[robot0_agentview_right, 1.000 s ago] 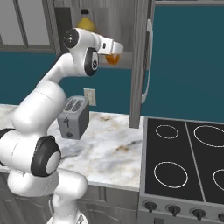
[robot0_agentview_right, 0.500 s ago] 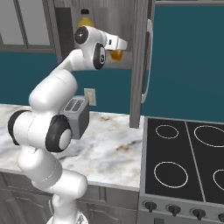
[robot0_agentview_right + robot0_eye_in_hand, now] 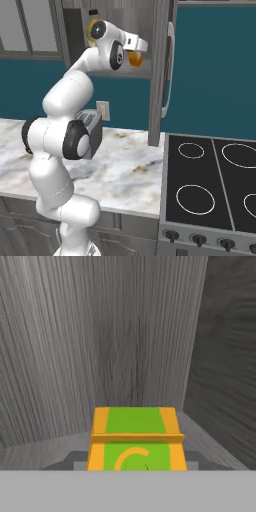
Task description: Sort all alcoholic drinks to one cabinet, and non-alcoholic drinks to the other.
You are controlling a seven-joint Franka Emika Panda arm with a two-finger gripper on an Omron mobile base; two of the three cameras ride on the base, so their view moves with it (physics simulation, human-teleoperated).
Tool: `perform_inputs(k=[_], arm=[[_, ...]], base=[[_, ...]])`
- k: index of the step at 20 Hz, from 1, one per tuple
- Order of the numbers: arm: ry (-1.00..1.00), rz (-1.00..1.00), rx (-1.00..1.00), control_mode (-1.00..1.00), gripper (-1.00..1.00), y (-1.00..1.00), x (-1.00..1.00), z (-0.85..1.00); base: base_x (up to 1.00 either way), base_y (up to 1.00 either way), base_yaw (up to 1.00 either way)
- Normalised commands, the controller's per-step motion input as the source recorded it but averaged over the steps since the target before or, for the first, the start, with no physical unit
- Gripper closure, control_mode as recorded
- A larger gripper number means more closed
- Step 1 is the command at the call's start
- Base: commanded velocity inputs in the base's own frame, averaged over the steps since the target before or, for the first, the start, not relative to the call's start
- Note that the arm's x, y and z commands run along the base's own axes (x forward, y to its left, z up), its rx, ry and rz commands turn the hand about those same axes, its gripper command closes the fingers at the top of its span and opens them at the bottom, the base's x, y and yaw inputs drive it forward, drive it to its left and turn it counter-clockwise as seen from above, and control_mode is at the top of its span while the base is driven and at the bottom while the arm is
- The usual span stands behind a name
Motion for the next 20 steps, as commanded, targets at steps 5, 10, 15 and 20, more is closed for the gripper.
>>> perform_inputs(k=[5, 10, 15, 20], arm=[[0.1, 0.0, 0.0, -1.0, 1.0, 0.0, 0.15, -0.18], [0.09, 0.01, 0.0, -1.0, 1.0, -0.01, 0.0, -0.28], [0.03, 0.02, 0.0, -1.0, 1.0, -0.01, 0.0, -0.33], [0.0, 0.01, 0.0, -1.0, -1.0, -0.02, 0.09, -0.35]], base=[[0.0, 0.0, 0.0], [0.0, 0.0, 0.0], [0.0, 0.0, 0.0], [0.0, 0.0, 0.0]])
